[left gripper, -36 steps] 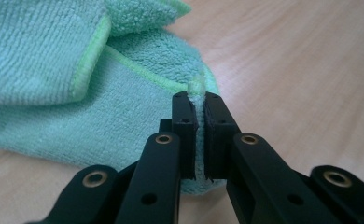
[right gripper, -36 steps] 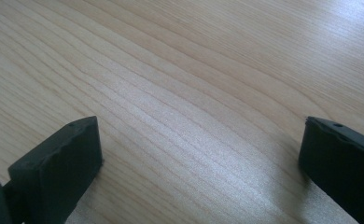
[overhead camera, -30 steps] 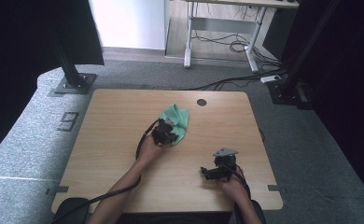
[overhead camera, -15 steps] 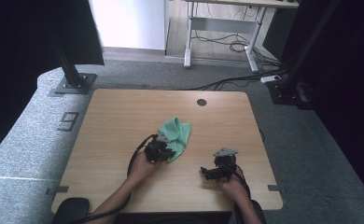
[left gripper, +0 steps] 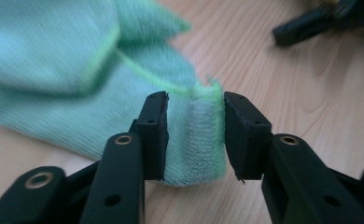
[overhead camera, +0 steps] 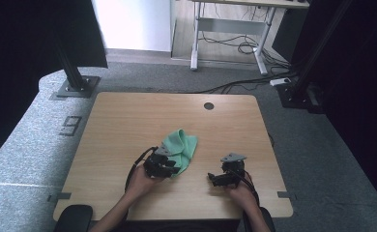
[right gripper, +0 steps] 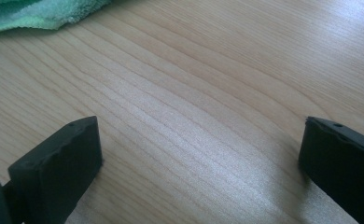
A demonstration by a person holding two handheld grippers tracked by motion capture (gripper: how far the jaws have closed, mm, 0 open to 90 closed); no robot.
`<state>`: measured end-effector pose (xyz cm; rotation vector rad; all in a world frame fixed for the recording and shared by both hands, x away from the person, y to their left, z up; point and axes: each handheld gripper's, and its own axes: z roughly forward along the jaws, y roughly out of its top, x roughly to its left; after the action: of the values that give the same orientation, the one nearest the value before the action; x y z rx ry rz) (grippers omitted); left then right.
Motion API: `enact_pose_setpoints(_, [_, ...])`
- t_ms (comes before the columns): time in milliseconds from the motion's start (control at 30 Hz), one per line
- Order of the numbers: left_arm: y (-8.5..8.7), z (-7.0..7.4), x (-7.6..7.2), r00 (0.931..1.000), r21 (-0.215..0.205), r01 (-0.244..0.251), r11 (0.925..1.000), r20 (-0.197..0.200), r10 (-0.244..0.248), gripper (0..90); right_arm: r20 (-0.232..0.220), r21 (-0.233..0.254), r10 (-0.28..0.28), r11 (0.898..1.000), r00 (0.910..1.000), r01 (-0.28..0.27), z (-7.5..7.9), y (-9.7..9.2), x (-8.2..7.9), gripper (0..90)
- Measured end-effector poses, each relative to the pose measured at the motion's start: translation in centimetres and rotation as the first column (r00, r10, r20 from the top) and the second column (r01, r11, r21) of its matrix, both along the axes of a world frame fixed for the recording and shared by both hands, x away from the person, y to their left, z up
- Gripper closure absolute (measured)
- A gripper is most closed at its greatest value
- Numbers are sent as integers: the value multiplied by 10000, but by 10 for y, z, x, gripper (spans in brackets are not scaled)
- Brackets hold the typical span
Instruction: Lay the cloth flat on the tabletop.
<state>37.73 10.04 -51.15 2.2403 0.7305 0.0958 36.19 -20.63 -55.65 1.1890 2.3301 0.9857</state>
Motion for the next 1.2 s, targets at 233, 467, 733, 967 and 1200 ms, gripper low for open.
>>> enact_pose_setpoints(233, [5, 25, 24, 9977, -48, -446, 9990, 518, 448, 568, 9, -5, 10, 10000, 10000, -10, 0, 0, 0, 0])
enact_pose_setpoints(467, [-10, 14, 54, 9961, 504, -569, 9971, 699, 533, 569, 1, 0, 1, 10000, 10000, -1, 0, 0, 0, 0])
enact_pose_setpoints(733, [-18, -13, 66, 9964, 1269, -674, 9896, 587, 604, 742, -4, 4, -3, 10000, 10000, 3, 0, 0, 0, 0])
enact_pose_setpoints(967, [-9, 13, 64, 9927, 828, -803, 9933, 966, 722, 854, -7, 4, -8, 10000, 10000, 8, 0, 0, 0, 0])
enact_pose_setpoints(1200, [20, 56, 64, 9800, -40, -1399, 9902, 1422, 1390, 844, 39, -11, 24, 10000, 10000, -24, 0, 0, 0, 0])
